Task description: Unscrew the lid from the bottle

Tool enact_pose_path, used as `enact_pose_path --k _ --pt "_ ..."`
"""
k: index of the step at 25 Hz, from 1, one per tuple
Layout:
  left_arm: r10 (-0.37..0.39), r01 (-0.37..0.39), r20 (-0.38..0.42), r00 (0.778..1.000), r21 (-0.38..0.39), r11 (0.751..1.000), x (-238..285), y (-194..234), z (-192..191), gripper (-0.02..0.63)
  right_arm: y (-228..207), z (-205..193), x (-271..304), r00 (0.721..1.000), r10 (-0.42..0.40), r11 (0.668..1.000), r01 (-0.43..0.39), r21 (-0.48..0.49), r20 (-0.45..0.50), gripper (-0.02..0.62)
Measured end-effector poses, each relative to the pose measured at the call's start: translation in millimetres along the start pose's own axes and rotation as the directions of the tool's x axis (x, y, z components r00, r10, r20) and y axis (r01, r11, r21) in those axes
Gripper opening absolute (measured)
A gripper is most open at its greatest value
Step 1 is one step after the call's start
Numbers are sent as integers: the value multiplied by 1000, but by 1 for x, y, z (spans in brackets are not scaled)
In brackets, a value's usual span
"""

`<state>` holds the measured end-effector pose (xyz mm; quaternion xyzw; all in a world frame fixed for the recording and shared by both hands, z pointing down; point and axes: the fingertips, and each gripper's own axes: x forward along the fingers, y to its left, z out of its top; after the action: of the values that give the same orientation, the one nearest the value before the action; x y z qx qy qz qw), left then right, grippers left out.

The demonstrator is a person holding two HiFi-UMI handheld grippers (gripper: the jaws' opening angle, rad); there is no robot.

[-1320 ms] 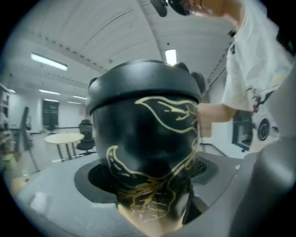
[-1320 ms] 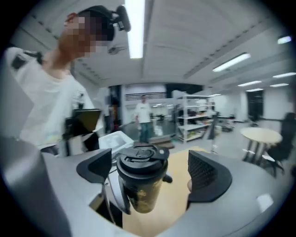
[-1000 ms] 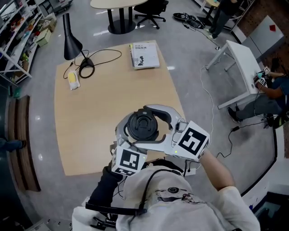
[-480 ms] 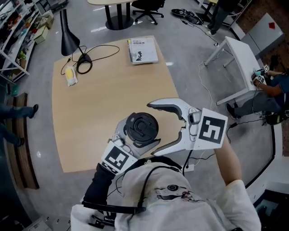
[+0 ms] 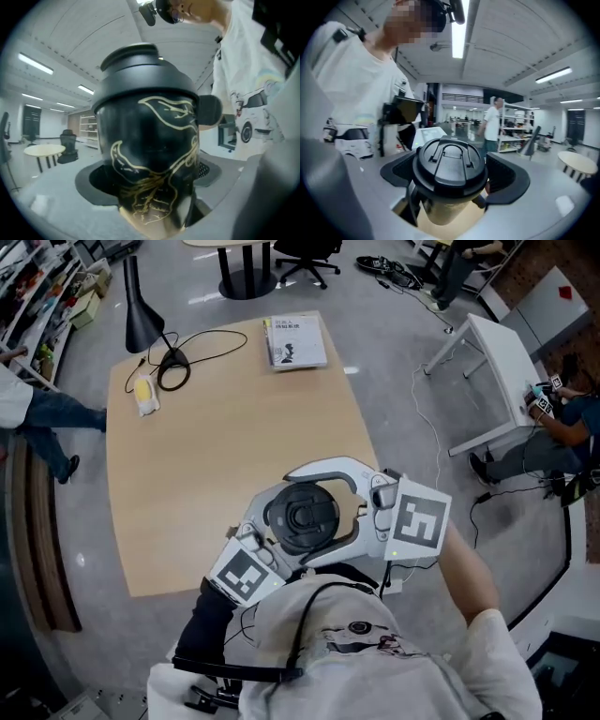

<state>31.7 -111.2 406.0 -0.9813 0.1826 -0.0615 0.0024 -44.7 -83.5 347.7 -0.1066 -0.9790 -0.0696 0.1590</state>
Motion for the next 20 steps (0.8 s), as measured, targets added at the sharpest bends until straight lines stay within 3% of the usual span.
enact_pose_path --k 2,5,7,10,13,15,17,18,20 --pt "-113 114 24 993 -9 993 -3 -16 6 440 13 6 -1 992 126 992 -126 -23 1 465" --pt "-206 206 15 978 3 979 -6 -30 8 440 23 16 -2 980 200 980 -199 -22 22 465" --pt "-234 234 1 972 10 972 -6 -35 8 440 24 25 -6 978 201 980 -201 -9 57 465" --pt "-216 216 10 976 -11 976 -2 -28 10 440 10 36 -16 981 133 990 -137 20 141 465" --pt "-148 148 -4 989 -29 989 -8 -14 -3 439 -17 47 -28 957 -61 992 27 119 285 465" --pt "-46 47 13 999 -76 996 -23 -2 -17 439 -34 38 -38 917 -253 959 196 202 309 465" --pt "119 -114 30 992 -132 985 -45 20 -29 439 -50 15 -50 855 -437 890 367 270 280 465" --pt "209 -202 30 977 -152 968 -56 34 -32 439 -57 2 -58 816 -517 847 442 296 259 465" --pt "377 -367 24 926 -178 913 -73 61 -28 440 -72 -18 -78 729 -647 751 558 354 223 465"
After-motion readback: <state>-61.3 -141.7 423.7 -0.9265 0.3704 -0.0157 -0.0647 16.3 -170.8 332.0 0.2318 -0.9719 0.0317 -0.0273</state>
